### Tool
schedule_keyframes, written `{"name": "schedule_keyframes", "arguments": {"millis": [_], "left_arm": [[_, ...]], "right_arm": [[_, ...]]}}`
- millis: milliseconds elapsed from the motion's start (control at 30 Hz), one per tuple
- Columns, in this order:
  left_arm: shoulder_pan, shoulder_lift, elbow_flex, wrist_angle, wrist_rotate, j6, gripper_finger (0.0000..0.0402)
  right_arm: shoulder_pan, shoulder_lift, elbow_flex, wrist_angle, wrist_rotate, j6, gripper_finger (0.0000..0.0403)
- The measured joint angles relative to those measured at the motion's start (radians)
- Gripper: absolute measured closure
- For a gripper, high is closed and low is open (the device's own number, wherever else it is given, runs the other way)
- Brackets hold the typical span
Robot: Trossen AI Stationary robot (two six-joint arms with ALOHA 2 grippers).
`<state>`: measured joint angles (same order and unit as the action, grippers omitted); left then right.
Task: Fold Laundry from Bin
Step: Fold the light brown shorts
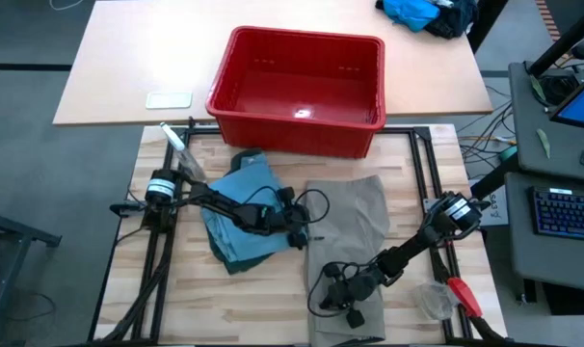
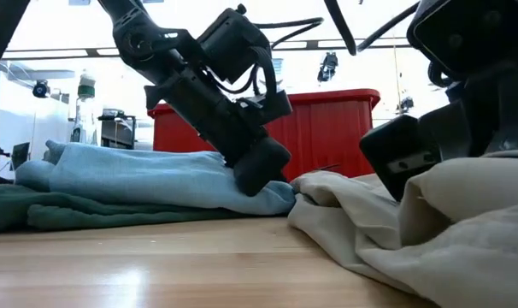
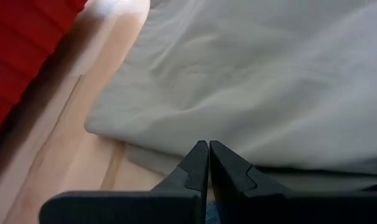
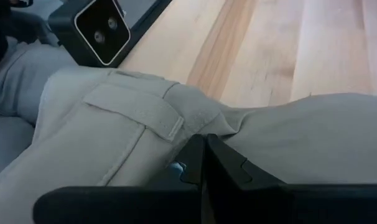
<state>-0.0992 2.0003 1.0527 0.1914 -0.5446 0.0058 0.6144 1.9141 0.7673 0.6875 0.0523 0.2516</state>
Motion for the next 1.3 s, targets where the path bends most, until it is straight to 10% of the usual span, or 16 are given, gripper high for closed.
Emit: {"name": "schedule_keyframes", "arguments": {"millis": [567,833,1300], "left_arm": [[-0.003,-0.132,-0.001,-0.001,-0.004,0.061,0.0401],[-0.194,-0.239,0.000,0.009,0.038,0.356,0.0401],[-0.450,-0.234,0.000,0.010,0.033,0.201,0.0401]], "right_arm": [[0.002,-0.371,0.000,-0.379,0.229,-0.087,0.0394],[0.067,-0.543,0.000,-0.577,0.390,-0.026,0.0394],[0.117,-0.404,0.351,-1.155,0.411,0.125,0.0394]]}}
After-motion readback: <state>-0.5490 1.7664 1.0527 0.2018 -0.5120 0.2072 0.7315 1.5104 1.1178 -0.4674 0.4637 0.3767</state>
